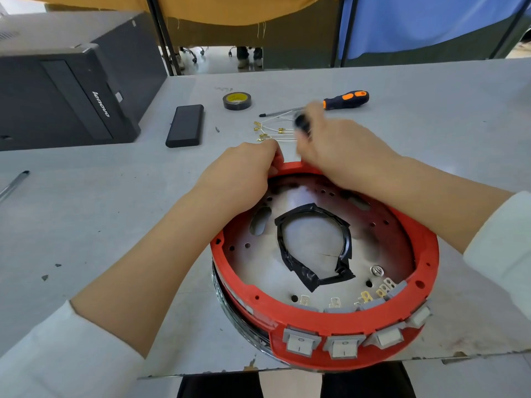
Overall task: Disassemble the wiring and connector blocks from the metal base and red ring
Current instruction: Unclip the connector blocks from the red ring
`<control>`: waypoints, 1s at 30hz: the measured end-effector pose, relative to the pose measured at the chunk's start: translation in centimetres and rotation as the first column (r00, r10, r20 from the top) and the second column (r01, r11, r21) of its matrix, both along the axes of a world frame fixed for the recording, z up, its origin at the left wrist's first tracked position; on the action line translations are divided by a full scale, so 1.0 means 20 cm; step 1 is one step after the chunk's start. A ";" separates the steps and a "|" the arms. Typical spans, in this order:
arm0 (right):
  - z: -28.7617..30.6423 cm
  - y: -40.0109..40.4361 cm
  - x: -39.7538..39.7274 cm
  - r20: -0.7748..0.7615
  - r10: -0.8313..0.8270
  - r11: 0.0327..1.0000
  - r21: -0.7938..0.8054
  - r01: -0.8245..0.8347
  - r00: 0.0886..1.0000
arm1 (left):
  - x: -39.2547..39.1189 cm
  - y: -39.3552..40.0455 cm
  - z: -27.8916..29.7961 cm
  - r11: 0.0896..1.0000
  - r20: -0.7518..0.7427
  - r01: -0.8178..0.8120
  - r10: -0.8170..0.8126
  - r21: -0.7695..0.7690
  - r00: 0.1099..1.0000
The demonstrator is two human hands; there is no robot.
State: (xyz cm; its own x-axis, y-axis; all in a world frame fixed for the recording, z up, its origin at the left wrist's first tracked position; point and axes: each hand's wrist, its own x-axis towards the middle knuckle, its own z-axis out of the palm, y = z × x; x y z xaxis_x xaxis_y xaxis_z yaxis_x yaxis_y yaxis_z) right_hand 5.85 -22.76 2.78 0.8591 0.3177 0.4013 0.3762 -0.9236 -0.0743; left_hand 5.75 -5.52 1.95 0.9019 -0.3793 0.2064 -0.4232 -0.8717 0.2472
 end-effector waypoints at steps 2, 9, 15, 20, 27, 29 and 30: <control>0.00 -0.03 0.01 0.012 -0.029 0.991 0.133 0.027 1.000 | 0.01 0.00 -0.01 1.000 0.002 -0.001 0.001 -0.009 1.000; -0.01 -0.05 0.03 0.015 -0.067 0.989 0.132 0.064 0.998 | 0.02 0.00 0.00 0.999 -0.016 0.016 -0.017 -0.049 1.000; 0.04 -0.08 0.08 -0.180 -0.048 0.814 0.563 0.143 0.982 | 0.00 0.00 0.02 1.000 -0.068 0.001 -0.002 -0.024 0.998; 0.06 -0.22 0.16 -0.521 0.049 0.668 0.652 0.360 0.852 | -0.01 0.00 0.01 1.000 -0.062 -0.005 0.004 -0.003 0.998; 0.08 -0.30 0.30 -0.657 -0.081 0.991 0.025 0.129 0.750 | 0.00 0.01 0.00 0.999 -0.046 0.001 -0.002 -0.032 0.999; 0.07 -0.27 0.34 -0.639 -0.038 0.995 0.045 0.086 0.769 | 0.00 0.01 -0.01 0.999 -0.033 0.003 -0.005 -0.046 0.999; 0.06 -0.26 0.36 -0.643 -0.026 0.995 0.054 0.079 0.766 | 0.00 0.01 -0.01 0.999 -0.029 0.002 -0.004 -0.051 1.000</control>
